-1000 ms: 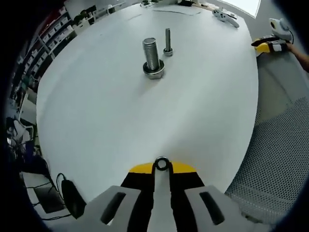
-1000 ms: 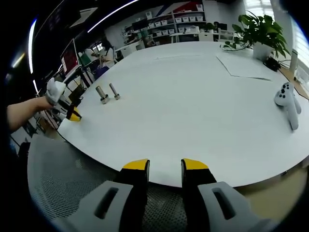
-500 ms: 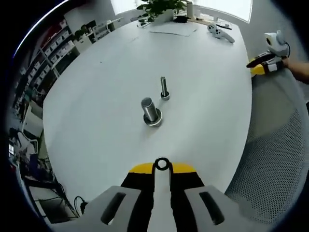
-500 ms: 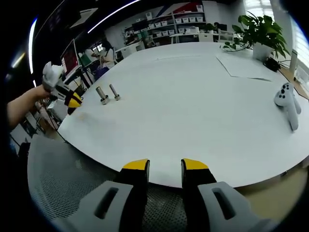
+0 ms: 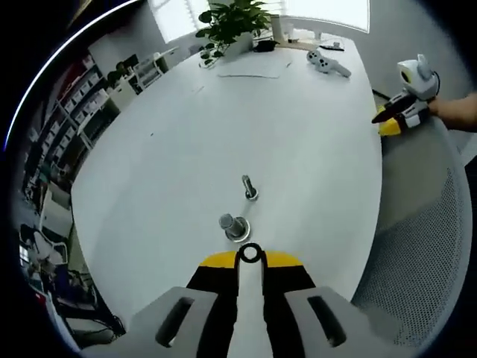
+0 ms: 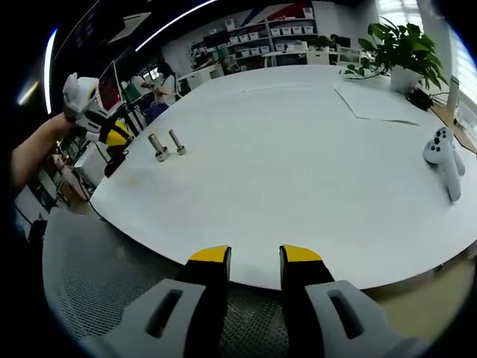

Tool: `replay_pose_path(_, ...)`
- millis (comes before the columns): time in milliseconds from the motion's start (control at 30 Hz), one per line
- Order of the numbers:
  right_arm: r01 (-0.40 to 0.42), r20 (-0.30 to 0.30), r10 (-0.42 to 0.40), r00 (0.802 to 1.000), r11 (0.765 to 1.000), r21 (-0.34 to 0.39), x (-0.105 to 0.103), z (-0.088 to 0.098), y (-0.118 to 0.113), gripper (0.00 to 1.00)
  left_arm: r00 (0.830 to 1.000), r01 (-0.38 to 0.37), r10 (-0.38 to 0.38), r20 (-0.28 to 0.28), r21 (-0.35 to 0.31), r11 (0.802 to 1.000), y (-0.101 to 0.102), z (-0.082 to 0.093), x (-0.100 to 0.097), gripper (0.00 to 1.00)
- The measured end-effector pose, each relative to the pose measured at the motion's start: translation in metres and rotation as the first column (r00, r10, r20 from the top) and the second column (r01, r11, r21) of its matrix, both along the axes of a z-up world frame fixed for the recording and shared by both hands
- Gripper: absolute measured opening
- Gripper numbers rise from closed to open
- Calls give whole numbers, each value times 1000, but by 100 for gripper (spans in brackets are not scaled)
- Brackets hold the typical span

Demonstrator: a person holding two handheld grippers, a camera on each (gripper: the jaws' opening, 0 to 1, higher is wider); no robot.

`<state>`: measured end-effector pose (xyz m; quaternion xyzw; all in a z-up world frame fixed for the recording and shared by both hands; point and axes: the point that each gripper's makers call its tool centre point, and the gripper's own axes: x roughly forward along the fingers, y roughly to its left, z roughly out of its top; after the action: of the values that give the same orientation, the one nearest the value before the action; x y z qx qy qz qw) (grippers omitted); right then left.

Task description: Place the washer onto the threaded stud by aligning its center hole with the stud, sliding it down to the base, and recovering from edge contact or off-axis alignment until the washer reaches the visible bottom stop.

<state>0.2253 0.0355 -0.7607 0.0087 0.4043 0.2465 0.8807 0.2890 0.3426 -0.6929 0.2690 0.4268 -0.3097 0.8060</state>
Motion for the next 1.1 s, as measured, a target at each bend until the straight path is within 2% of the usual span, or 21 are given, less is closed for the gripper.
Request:
replay_pose_path(300, -1, 0, 1, 1000, 1000, 2, 0, 0, 0, 29, 999, 48, -48, 15, 3, 999, -23, 1, 15, 9)
replay_pose_path(667, 0, 6, 0, 1000, 1000, 9, 0, 2, 1, 29, 997, 83, -83, 7, 15, 996, -40, -2, 31, 9)
replay_pose_path(900, -7, 7, 7, 1000, 1000, 12, 0, 1, 2, 29, 995, 96, -96, 9, 25, 995, -47, -4, 44, 8)
replay_pose_path(1100, -15, 2, 15, 1000, 1000, 9, -1, 0, 3, 29, 996, 94, -94, -1, 42, 995, -45, -10, 56, 8)
